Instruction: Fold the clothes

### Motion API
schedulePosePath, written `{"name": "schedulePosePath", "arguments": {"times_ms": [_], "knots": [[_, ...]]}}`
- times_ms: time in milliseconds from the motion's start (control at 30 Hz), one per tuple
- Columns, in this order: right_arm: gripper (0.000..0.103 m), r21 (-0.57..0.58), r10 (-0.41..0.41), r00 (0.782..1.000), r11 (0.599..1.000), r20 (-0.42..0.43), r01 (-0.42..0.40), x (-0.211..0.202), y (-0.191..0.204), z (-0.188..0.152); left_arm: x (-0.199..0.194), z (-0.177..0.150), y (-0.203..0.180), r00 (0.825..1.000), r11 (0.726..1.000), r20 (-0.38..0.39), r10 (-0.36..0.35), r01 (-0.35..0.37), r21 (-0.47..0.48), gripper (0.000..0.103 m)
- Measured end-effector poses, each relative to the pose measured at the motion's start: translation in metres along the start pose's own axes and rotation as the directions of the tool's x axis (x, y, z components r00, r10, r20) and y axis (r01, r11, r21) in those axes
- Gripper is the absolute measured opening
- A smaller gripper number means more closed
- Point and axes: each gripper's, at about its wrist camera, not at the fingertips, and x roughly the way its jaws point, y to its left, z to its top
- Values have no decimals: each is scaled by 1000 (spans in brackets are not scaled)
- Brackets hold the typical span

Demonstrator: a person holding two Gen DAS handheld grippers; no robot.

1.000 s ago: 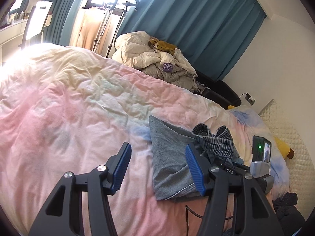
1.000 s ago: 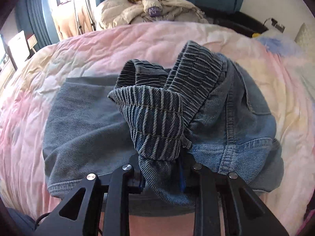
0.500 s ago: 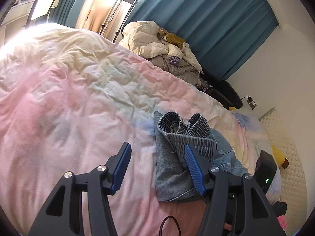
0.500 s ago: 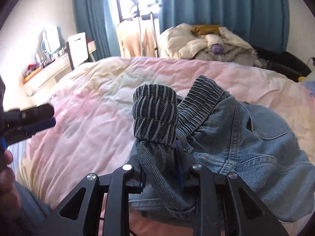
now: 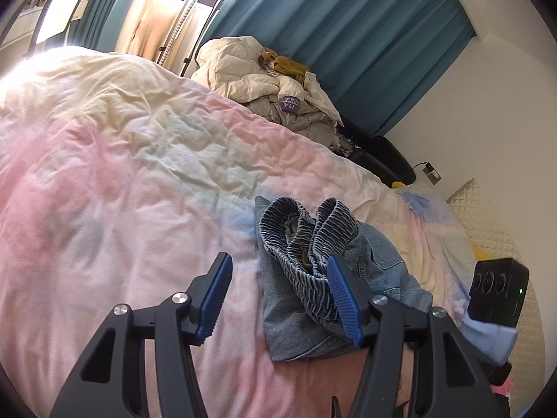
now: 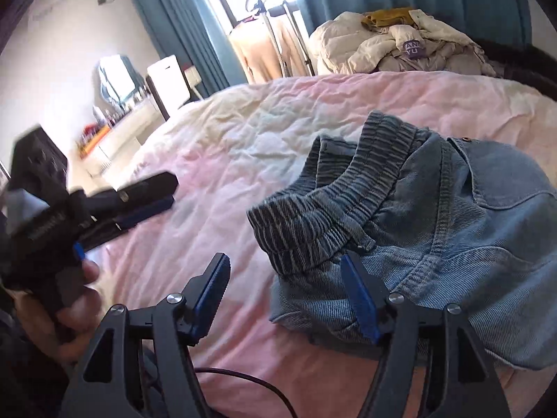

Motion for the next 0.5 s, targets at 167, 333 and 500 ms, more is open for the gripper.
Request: {"name": "schedulePosePath", "arguments": {"times_ms": [167,333,500], "knots": [[67,203,-10,994,979,110,-13,-14,-42,35,12,3,-24,998,992,-11,-65,66,110,59],[67,227,-79,996,972,51,66,15,-66,75,37,5,-50,997,973,-58,-48,60,223,59],[67,260,-56,998,964,32,46,43,-80,102,67,2,-56,991,956,-118,-55,87,279,58]]}}
